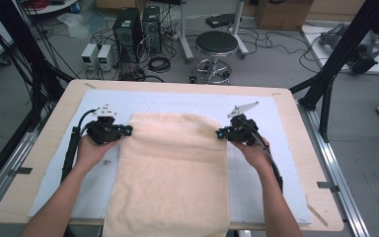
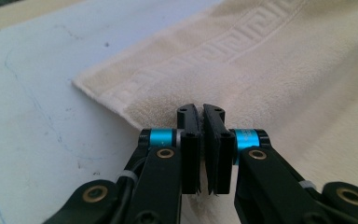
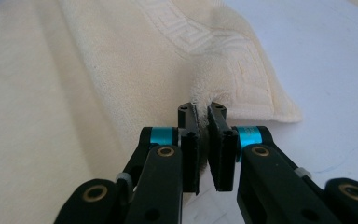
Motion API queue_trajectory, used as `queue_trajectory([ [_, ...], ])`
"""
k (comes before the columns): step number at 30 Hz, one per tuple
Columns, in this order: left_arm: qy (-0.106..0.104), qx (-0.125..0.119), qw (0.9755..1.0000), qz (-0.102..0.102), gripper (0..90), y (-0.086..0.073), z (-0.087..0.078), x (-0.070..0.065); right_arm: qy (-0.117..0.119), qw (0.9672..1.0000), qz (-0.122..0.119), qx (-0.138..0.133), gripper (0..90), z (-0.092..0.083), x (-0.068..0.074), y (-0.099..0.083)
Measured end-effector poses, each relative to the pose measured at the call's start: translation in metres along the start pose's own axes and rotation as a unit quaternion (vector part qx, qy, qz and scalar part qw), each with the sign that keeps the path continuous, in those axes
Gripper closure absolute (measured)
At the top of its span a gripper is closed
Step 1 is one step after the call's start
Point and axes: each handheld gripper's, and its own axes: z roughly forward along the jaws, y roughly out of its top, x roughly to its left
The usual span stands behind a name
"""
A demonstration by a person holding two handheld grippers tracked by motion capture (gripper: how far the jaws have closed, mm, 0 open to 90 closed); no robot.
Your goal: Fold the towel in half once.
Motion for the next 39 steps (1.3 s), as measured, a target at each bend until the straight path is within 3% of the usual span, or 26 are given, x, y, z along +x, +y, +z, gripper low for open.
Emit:
queue_trajectory([
  [5, -0.019, -0.011, 0.9997, 0.01, 84.9, -0.021, -0.019, -0.016, 0.02, 0.9993, -0.032, 0.001, 84.7, -0.014, 0.029, -0.014],
  [9, -0.03, 0.002, 0.999, 0.032, 84.8, -0.041, -0.029, -0.033, 0.03, 0.9988, -0.04, -0.002, 84.4, -0.023, 0.049, -0.028],
  [12, -0.041, 0.008, 0.9985, 0.035, 84.4, -0.056, -0.031, -0.042, 0.037, 0.9983, -0.045, -0.001, 84.0, -0.027, 0.063, -0.043],
  [14, -0.045, 0.022, 0.9979, 0.04, 81.4, -0.063, -0.029, -0.045, 0.044, 0.9982, -0.04, 0.004, 80.9, -0.024, 0.067, -0.051],
  [15, -0.048, 0.027, 0.9977, 0.04, 75.3, -0.065, -0.03, -0.046, 0.042, 0.9983, -0.039, 0.01, 74.5, -0.023, 0.067, -0.054],
  [17, -0.051, 0.025, 0.9977, 0.038, 64.5, -0.063, -0.032, -0.044, 0.033, 0.9987, -0.034, 0.017, 64.7, -0.022, 0.066, -0.058],
  [19, -0.047, 0.018, 0.9979, 0.041, 58.9, -0.059, -0.036, -0.041, 0.029, 0.999, -0.035, 0.004, 59.9, -0.025, 0.064, -0.058],
  [23, -0.043, -0.009, 0.9986, 0.028, 53.9, -0.042, -0.041, -0.033, 0.021, 0.9991, -0.033, -0.014, 53.6, -0.031, 0.059, -0.048],
  [26, -0.032, -0.015, 0.9991, 0.022, 53.3, -0.033, -0.034, -0.026, 0.012, 0.9993, -0.031, -0.02, 52.5, -0.027, 0.051, -0.04],
  [30, -0.012, 0.005, 0.9999, -0.002, 53.1, -0.033, -0.013, -0.015, -0.015, 0.9997, -0.02, -0.01, 50.4, -0.01, 0.036, -0.034],
  [34, -0.008, 0.028, 0.9995, -0.009, 53.1, -0.037, 0.006, -0.006, -0.02, 0.9997, 0.0, 0.011, 46.1, 0.011, 0.021, -0.038],
  [39, 0.002, 0.056, 0.9983, -0.016, 53.2, -0.04, 0.02, -0.001, -0.033, 0.9991, 0.007, 0.026, 47.7, 0.026, 0.01, -0.042],
])
